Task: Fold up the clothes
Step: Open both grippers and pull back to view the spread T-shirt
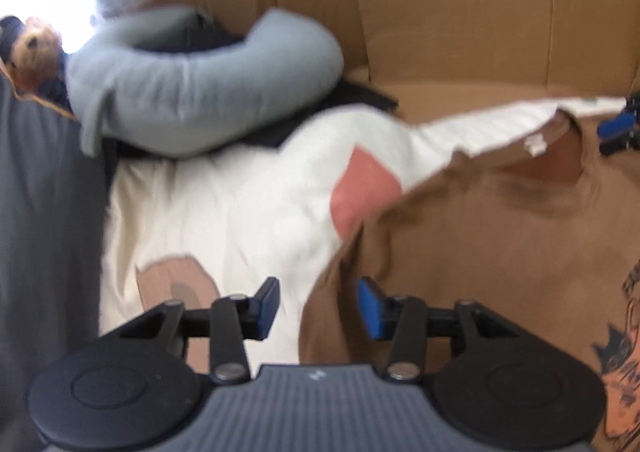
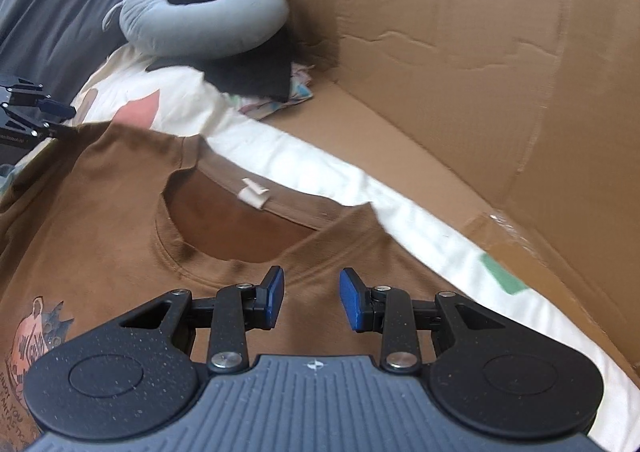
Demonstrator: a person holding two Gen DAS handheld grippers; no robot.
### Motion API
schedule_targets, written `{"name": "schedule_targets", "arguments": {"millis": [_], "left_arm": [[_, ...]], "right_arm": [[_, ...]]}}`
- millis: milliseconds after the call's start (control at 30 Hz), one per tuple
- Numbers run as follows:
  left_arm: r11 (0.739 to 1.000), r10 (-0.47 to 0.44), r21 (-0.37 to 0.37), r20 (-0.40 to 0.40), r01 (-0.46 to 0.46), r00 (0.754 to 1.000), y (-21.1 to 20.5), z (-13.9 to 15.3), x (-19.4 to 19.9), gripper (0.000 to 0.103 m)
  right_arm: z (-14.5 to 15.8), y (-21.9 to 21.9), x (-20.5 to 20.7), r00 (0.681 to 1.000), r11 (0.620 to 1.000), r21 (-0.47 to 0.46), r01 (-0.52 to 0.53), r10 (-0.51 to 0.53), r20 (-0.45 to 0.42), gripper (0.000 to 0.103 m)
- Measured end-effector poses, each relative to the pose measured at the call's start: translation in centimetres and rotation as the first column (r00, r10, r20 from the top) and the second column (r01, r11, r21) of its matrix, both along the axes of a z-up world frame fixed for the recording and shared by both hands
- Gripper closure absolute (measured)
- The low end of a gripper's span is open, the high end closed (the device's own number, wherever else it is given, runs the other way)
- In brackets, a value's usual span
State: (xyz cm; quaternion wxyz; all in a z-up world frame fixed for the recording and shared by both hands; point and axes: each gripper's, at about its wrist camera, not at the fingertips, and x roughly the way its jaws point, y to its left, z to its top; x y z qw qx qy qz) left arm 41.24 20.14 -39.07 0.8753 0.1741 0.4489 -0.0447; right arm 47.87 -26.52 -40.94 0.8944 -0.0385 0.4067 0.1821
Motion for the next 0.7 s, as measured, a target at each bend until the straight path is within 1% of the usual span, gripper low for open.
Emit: {"name": "schedule_targets", "arguments": {"millis": [33,133,267,367,433,467,500,533,567,633,667,700], "left_arm": [[1.000,0.011,-0.004,-0.019,-0.011,1.000,0.3,-0.4,0.3,0.095],[0.998,0.053,-0.024,-0.020,-0.053,0.998,1.3,-0.7,1.3,0.095],[0.999,0.046,-0.012,-0.043,-0.046,0.998,1.9,-1.3,2.7,0.094],[0.998,0.066,-0.014,-0.045,-0.067,0.997,2.0,-1.5,3.1,0.091],[0.994,0.104,-0.030,-0.042,-0.106,0.994,2.1,-1.2,3.2,0.088],[0.992,0.119,-0.029,-0.034,-0.120,0.992,2.1,-1.1,3.1,0.082],[0.992,0.124,-0.013,-0.020,-0.124,0.992,1.9,-0.9,2.8,0.074],[0.993,0.116,0.011,-0.009,-0.116,0.993,1.6,-0.8,2.5,0.072],[0.995,0.094,0.044,-0.003,-0.093,0.996,1.1,-0.8,2.1,0.067],[0.993,0.058,0.102,0.006,-0.058,0.998,0.3,-0.7,1.3,0.066],[0.993,0.063,0.101,0.010,-0.064,0.998,0.1,-0.4,1.1,0.066],[0.993,0.076,0.085,0.014,-0.077,0.997,0.0,-0.1,0.9,0.066]], "right_arm": [[-0.2,0.4,0.2,1.000,1.000,-0.006,-0.002,0.002,-0.008,0.065],[-1.0,1.3,0.9,1.000,1.000,-0.023,0.004,-0.004,-0.029,0.065],[-1.7,1.9,1.9,0.999,0.999,-0.038,0.028,-0.029,-0.036,0.065],[-1.6,2.1,2.4,0.998,0.998,-0.044,0.048,-0.050,-0.049,0.065],[-0.9,1.5,2.2,0.996,0.997,-0.042,0.063,-0.065,-0.055,0.065],[-0.3,0.9,1.8,0.996,0.997,-0.039,0.070,-0.072,-0.055,0.065],[0.3,0.3,1.4,0.995,0.996,-0.036,0.077,-0.079,-0.055,0.065],[0.9,-0.3,1.1,0.995,0.996,-0.032,0.085,-0.087,-0.054,0.065],[1.5,-1.0,0.7,0.994,0.995,-0.029,0.092,-0.094,-0.054,0.065],[2.8,-2.2,-0.1,0.993,0.994,-0.023,0.107,-0.108,-0.053,0.065],[3.4,-2.8,-0.5,0.992,0.993,-0.019,0.114,-0.115,-0.053,0.065],[4.0,-3.5,-0.8,0.991,0.992,-0.016,0.122,-0.123,-0.053,0.065]]}}
